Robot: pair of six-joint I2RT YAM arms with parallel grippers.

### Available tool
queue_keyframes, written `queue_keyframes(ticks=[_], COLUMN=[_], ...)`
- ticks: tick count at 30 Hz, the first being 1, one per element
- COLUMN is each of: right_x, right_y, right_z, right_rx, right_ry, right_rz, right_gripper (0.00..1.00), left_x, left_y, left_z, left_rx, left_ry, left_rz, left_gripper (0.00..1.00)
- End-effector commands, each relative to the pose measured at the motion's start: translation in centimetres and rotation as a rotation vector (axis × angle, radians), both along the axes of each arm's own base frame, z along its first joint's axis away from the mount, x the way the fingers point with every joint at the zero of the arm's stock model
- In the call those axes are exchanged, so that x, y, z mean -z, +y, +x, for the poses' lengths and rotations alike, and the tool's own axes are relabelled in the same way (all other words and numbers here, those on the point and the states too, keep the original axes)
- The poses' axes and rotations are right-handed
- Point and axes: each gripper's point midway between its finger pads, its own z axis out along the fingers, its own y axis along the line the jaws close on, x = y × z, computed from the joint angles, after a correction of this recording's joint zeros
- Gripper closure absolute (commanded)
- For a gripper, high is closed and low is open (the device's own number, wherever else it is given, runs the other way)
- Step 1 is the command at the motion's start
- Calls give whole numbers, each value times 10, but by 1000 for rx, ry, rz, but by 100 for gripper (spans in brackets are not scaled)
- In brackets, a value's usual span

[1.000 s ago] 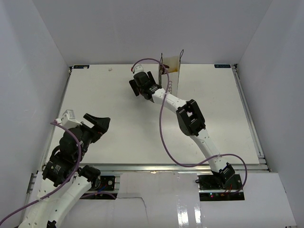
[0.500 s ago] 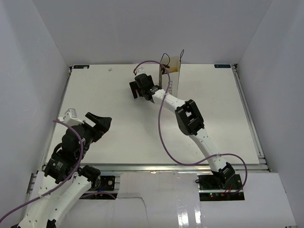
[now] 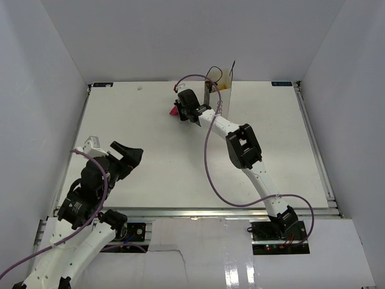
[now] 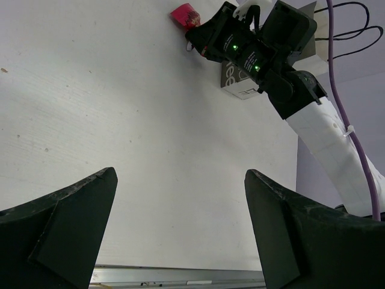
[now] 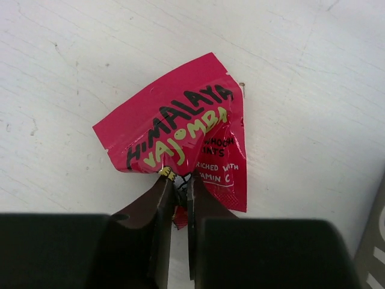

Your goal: Place the snacks into the paper bag

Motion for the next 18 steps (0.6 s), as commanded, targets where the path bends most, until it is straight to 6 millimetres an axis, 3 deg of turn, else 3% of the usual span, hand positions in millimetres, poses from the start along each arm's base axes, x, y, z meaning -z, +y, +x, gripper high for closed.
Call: queue_keyframes(ticks=[1,6,7,8,9,10,12,13,15,16,17,18], right_x=[11,-1,-21,-26,-13,-44,-59,-76,-95,-115,-123,-144], right_y=[6,20,26,28,22,29,28,24,17,11,7,3], right_z=[-23,-52,-62,-73,-93,-115,-145,-178,-204,-225,-234,-242], right_rx=[-142,-383,-461,-536,-595,-710,-881,-996,-1144,-1212,-1249,-1309], right_ry=[85,76,57,37,83,65,30,36,-38,-50,-61,-135], right_rz=[-7,-34,-13,-34,-39,32,59,124,145,189,194,192], right_gripper=[92,92,92,92,92,92,92,92,92,92,92,92], left_x=[-3,0,0,2,3,2,7,5,9,7,7,9], left_y=[-2,-2,-2,-3,-3,-4,-6,-7,-10,-11,-13,-14], left_z=[-2,-2,-2,-1,-1,1,3,4,7,9,10,12], left_rx=[6,6,6,6,8,12,18,24,33,38,46,53], left_ry=[-2,2,1,-1,-2,-11,-12,-26,-25,-38,-41,-39], left_rz=[-21,-25,-25,-26,-27,-30,-26,-27,-18,-18,-16,-10], left_gripper=[2,2,2,2,2,2,2,2,2,2,2,2])
